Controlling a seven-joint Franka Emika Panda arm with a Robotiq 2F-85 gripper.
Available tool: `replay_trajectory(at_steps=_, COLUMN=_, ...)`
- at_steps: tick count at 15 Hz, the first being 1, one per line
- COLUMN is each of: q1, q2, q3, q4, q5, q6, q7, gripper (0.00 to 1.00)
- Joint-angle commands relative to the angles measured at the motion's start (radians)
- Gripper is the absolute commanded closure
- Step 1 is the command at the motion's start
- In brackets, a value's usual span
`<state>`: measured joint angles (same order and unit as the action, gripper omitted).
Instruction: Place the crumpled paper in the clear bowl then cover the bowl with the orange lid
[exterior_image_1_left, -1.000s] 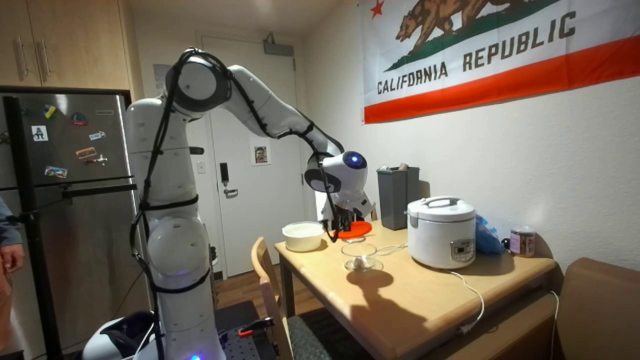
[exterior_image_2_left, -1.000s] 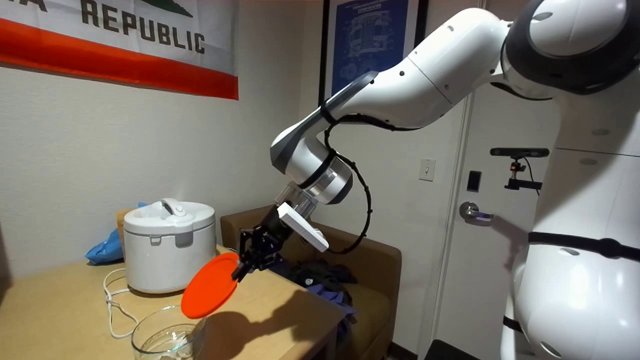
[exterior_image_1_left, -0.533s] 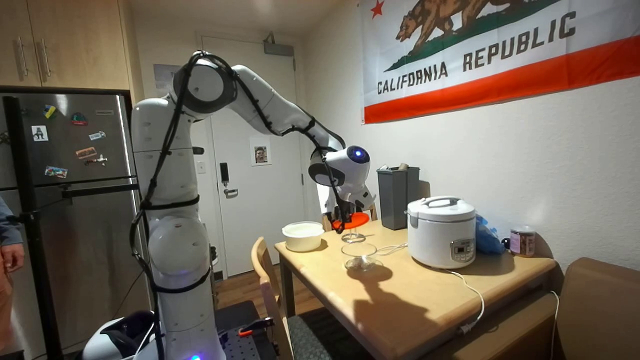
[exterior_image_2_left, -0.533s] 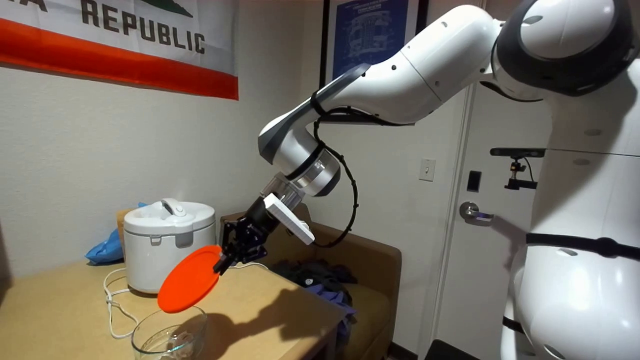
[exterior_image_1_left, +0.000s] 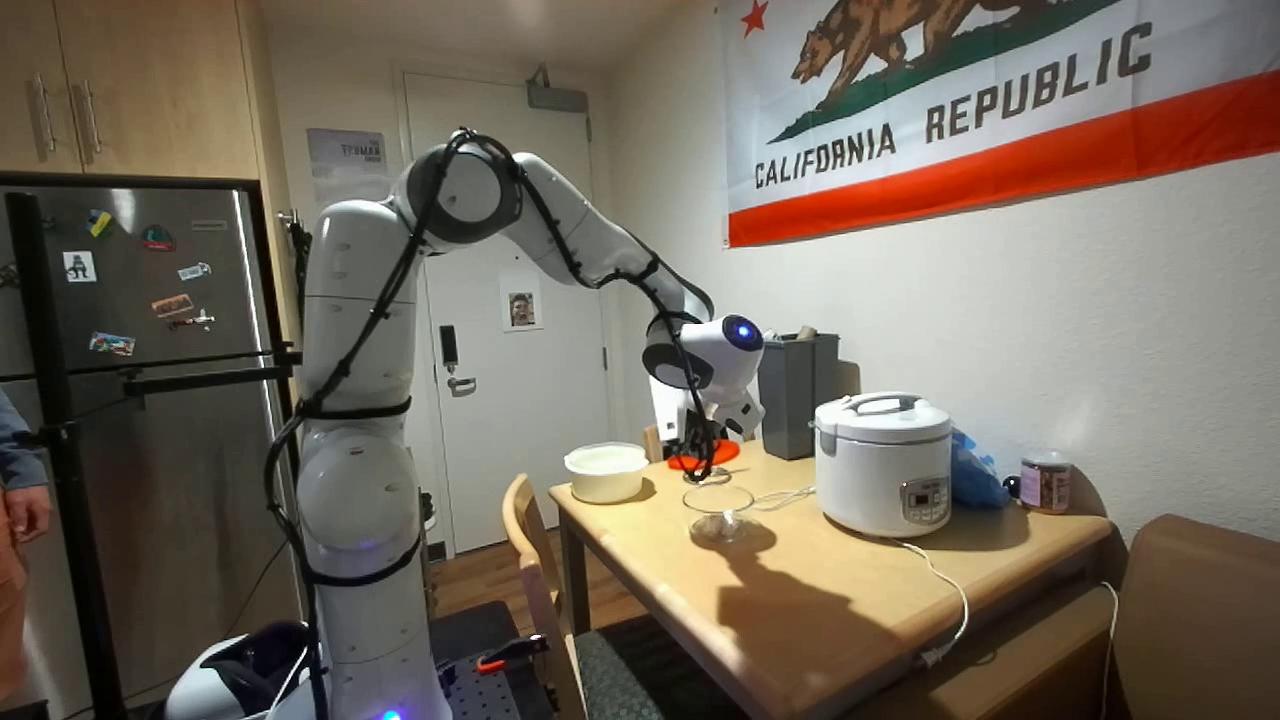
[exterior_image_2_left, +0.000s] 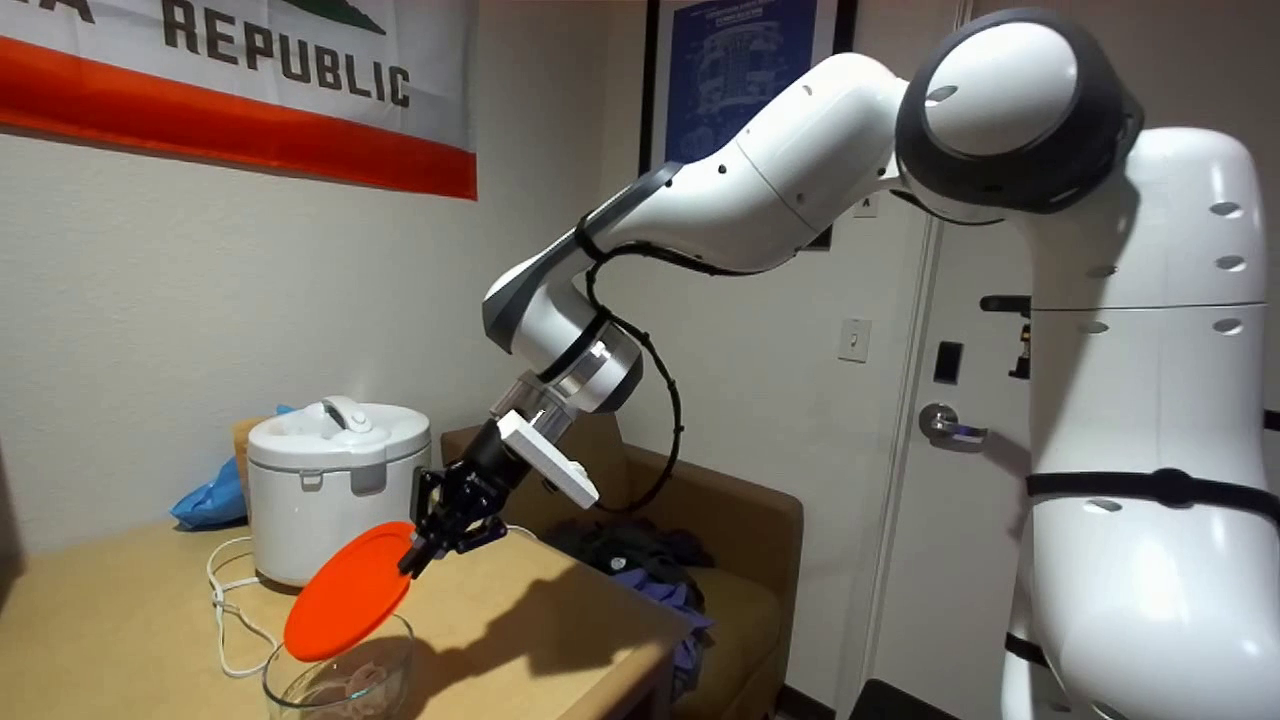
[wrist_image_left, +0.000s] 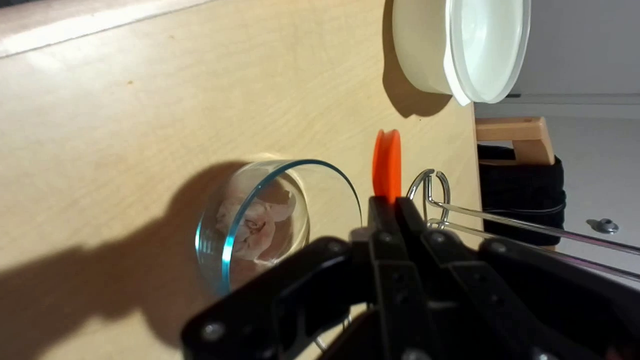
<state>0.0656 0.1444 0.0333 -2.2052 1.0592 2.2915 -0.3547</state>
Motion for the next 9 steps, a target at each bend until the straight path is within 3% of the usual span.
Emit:
replay_trajectory(at_steps=1, q1=-0.022, q2=0.072, q3=0.009, q4=0.065, q5=0.011, q6=-0.041, q7=-0.013, gripper=0.96)
replay_trajectory(at_steps=9, q1=-0.067, q2=0.152, q3=0.008, q4=0.105, q5=0.09, q6=-0.132, q7=-0.057, gripper=0.96)
